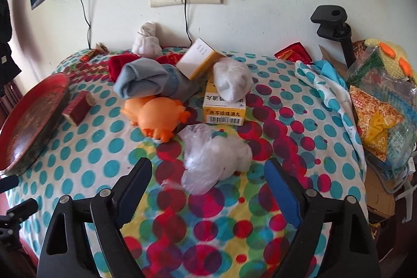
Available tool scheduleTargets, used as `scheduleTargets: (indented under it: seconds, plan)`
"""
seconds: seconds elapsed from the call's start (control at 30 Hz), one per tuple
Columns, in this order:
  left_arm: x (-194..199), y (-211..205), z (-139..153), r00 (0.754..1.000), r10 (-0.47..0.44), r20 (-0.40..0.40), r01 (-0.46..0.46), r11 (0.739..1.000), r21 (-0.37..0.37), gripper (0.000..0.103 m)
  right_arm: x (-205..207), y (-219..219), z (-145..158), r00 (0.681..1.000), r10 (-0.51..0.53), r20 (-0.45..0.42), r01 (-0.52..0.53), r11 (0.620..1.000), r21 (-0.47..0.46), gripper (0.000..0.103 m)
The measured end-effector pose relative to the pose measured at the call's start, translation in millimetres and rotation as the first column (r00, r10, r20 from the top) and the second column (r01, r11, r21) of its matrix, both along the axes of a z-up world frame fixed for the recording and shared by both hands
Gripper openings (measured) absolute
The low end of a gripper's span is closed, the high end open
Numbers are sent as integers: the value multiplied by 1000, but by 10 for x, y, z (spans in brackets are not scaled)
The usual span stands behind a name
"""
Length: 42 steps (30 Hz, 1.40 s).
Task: Organize objects
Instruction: 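Reach the left gripper to the dark-red box and grasp it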
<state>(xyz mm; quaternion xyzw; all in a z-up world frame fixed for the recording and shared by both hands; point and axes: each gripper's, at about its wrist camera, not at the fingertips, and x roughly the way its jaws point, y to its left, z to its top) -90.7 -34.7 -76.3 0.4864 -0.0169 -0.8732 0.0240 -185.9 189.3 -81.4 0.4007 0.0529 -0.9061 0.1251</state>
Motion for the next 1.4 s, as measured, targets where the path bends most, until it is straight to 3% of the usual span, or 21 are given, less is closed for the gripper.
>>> scheduleTargets:
  seconds: [0.1, 0.2, 0.37, 0.67, 1.1, 1.23, 1.4]
  plan:
    - [-129, -25, -17, 1000, 9, 11, -9, 1000, -10, 71, -121, -2, -105, 1000, 4, 25, -5, 1000, 16, 78]
    - [-234, -61, -32, 1000, 15, 21, -15, 1000, 14, 71, -198, 19, -185, 999, 15, 41, -16, 1000, 15, 59]
    - [-400, -48, -43, 999, 2, 32, -2, 1000, 14, 71, -269, 72, -226, 999, 11, 39, -11, 1000, 5, 54]
    - [-795, -1, 78, 996, -82, 25, 82, 996, 27, 71, -370, 199, -258, 996, -24, 85, 30, 997, -67, 53]
    - [-1635, -310, 23, 989, -5, 145, -15, 990, 140, 71, -370, 140, -260, 996, -26, 80, 28, 999, -26, 55]
    - [-1820, -324, -87, 980, -9, 200, -21, 988, 151, 71, -375, 120, -262, 997, -23, 79, 24, 1000, -7, 57]
    - [-1878, -289, -102, 982, -27, 188, 2, 991, 134, 71, -370, 113, -264, 997, -21, 79, 22, 1000, -16, 57]
